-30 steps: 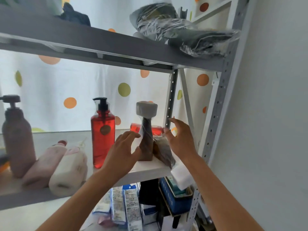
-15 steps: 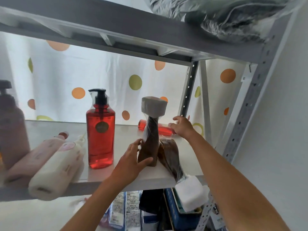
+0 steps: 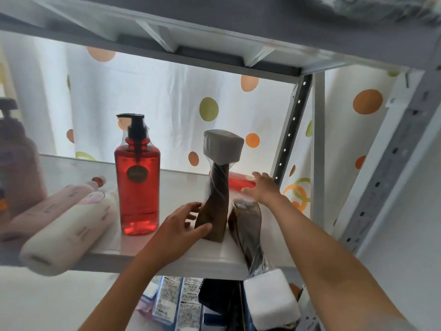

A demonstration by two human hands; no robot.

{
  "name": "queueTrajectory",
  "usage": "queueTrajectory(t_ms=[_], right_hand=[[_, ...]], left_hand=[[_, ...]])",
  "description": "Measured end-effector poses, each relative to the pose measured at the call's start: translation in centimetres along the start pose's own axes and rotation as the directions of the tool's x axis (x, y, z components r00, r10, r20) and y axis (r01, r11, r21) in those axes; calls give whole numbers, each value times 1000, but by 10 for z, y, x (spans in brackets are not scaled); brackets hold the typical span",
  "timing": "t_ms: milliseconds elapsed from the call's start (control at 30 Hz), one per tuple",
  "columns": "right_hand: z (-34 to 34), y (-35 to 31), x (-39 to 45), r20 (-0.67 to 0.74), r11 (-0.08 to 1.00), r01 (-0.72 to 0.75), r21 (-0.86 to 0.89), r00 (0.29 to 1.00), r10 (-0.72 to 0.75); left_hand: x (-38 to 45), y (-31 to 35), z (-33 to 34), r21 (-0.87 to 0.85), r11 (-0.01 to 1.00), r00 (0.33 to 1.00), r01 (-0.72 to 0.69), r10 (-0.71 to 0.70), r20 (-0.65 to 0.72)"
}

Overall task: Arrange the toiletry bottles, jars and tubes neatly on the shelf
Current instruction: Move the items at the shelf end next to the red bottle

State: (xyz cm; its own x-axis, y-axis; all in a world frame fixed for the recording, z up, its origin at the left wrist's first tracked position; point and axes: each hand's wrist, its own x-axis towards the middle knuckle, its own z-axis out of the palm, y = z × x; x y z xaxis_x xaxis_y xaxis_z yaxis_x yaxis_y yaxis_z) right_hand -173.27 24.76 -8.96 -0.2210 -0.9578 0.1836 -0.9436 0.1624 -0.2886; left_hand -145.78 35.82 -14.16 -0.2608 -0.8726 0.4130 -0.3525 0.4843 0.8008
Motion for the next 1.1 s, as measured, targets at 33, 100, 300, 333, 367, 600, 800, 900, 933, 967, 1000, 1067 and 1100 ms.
queueTrajectory(t_ms=[33,100,300,333,367,600,800,900,933,967,1000,1067,1100], right_hand=[[2,0,3,3,1000,6,-26,1000,-6],[5,2,11,18,994,15,-110,1000,-13],[-3,-3,32,43,971,-61,-231,996,73],[-6,-6,33,83,977,-92,-191,991,109],[-9,-8,32,130,983,-121,-140,982,140],[-12,-16,-6,127,966,-238,105,966,225],[-46,-23,-74,-36,914,-314,257,942,334],[-70,-26,-108,-101,882,-320,345,922,374],[-79,-29,-121,-126,871,-316,376,914,386],[-87,-32,-133,-146,855,-314,414,904,402],[-96,-35,-144,-156,838,-313,447,895,418],[-112,-48,-169,-165,800,-315,511,877,451],[-118,-55,-180,-167,777,-313,546,868,467]], left_hand=[[0,0,0,7,1000,1000,5,-5,-4],[0,2,1,29,1000,1000,13,-13,-11],[-1,4,1,51,998,999,47,-46,-12],[-1,4,0,52,998,999,45,-44,-13],[-1,4,0,58,997,999,43,-42,-16],[-5,2,-1,149,989,1000,10,-9,-4],[-23,18,-6,174,985,992,3,19,-126],[-45,20,-16,139,990,984,1,24,-175],[-55,20,-21,162,987,987,-9,35,-160],[-63,20,-26,190,981,988,-30,57,-144],[-70,21,-31,217,975,987,-54,84,-134],[-85,26,-46,275,956,982,-105,143,-121],[-89,29,-54,295,947,978,-128,169,-119]])
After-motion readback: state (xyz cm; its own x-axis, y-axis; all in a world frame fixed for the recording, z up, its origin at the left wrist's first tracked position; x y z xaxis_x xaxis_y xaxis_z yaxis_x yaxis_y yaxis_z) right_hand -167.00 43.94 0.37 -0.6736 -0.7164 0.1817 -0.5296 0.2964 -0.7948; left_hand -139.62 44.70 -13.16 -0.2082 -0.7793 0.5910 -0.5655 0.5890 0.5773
